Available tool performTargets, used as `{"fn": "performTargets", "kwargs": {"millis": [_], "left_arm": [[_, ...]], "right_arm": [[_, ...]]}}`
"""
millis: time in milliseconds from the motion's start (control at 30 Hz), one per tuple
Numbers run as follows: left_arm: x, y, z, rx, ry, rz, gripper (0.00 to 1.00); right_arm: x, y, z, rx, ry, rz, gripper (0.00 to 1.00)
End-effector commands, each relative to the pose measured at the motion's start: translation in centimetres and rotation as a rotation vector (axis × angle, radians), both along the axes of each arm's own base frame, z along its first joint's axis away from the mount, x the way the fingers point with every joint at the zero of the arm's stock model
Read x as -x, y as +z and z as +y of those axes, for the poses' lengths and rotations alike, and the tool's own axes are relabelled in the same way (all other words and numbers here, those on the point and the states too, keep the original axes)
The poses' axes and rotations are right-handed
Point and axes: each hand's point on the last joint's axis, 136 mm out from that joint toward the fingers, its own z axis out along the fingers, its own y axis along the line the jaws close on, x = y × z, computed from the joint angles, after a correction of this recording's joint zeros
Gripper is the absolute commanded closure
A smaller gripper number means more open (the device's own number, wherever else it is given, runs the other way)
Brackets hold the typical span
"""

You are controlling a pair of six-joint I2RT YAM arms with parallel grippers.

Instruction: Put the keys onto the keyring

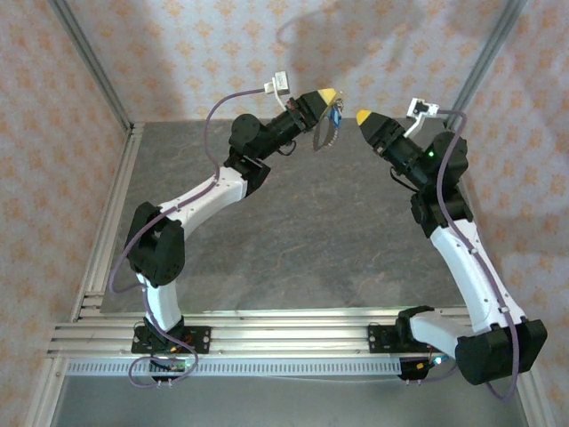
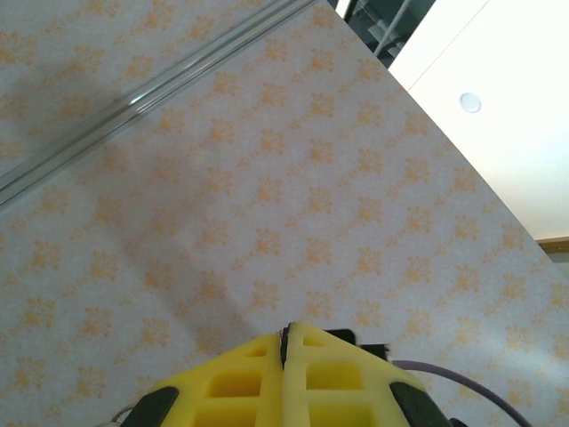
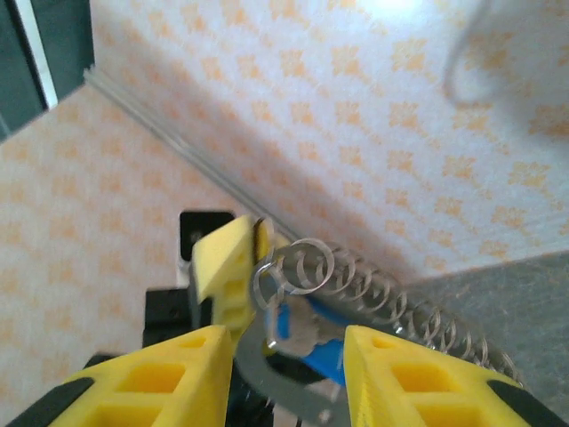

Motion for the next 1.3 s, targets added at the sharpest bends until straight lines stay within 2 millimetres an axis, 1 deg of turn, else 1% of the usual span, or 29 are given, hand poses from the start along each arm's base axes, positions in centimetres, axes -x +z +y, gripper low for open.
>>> {"fn": "performTargets", "kwargs": {"millis": [0, 100, 200, 300, 333, 500, 667, 833, 1067, 1267], "left_arm": [[1.3, 3.0, 0.4, 0.066, -0.016, -0.092, 1.00], [1.3, 2.9, 0.4, 0.067, -0.016, -0.091, 1.00], [1.4, 3.0, 0.2, 0.069, -0.020, -0.093, 1.00], [1.4, 2.9, 0.1, 0.069, -0.023, -0.091, 1.00], [1.4, 2.9, 0.0, 0.069, -0.024, -0.092, 1.00], [1.5, 3.1, 0.1, 0.070, -0.024, -0.094, 1.00], [1.5, 3.1, 0.1, 0.069, -0.023, -0.095, 1.00], [1.6, 3.2, 0.0, 0.070, -0.024, -0.097, 1.00], [1.6, 3.1, 0.0, 0.067, -0.026, -0.094, 1.00], [1.6, 3.0, -0.1, 0.067, -0.027, -0.094, 1.00]], "right_arm": [[-1.4, 2.1, -1.7, -0.188, -0.076, -0.032, 0.64], [-1.9, 2.3, -1.7, -0.241, -0.082, -0.038, 0.66], [-2.1, 2.5, -1.1, -0.260, -0.085, -0.044, 0.66], [-1.8, 3.3, -0.4, -0.273, -0.072, -0.065, 0.67], [-2.5, 2.7, 0.1, -0.267, -0.069, -0.050, 0.67], [-2.5, 3.0, 1.7, -0.259, -0.036, -0.056, 0.68], [-2.5, 3.1, 2.6, -0.241, -0.022, -0.064, 0.69], [-2.4, 3.3, 2.6, -0.230, -0.029, -0.078, 0.70], [-1.6, 4.1, 1.6, -0.214, -0.078, -0.120, 0.70], [-1.4, 4.7, 2.0, -0.205, -0.056, -0.138, 0.70]]}}
